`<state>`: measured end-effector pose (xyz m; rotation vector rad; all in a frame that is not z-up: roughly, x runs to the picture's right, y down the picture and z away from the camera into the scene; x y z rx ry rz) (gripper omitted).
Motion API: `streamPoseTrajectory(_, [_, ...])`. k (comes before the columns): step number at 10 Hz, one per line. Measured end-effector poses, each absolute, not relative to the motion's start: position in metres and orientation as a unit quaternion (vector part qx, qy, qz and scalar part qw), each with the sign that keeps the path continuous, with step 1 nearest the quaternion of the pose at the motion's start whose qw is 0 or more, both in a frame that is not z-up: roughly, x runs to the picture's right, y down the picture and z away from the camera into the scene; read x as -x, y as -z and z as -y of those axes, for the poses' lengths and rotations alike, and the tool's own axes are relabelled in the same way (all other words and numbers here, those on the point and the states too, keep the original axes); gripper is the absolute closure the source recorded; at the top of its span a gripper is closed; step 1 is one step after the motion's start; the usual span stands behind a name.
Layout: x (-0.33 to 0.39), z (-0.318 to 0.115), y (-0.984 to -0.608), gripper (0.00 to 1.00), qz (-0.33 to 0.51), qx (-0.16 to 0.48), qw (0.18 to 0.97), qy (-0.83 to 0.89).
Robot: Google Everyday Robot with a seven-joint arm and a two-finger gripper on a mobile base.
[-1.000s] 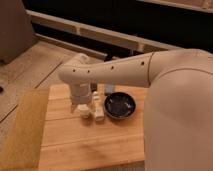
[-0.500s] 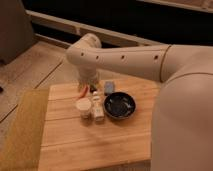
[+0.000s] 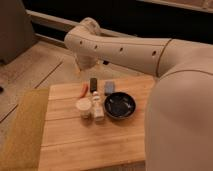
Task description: Place the pepper on the white sponge
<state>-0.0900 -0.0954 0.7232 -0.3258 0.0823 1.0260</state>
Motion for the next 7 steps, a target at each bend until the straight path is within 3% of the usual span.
streamPoseTrajectory(4, [0.085, 0.124, -0.756, 0.35, 0.002, 0.142, 0.865, -0.482])
streamPoseTrajectory(7, [0.076, 0.125, -0.801, 0.35, 0.002, 0.143, 0.818, -0.557])
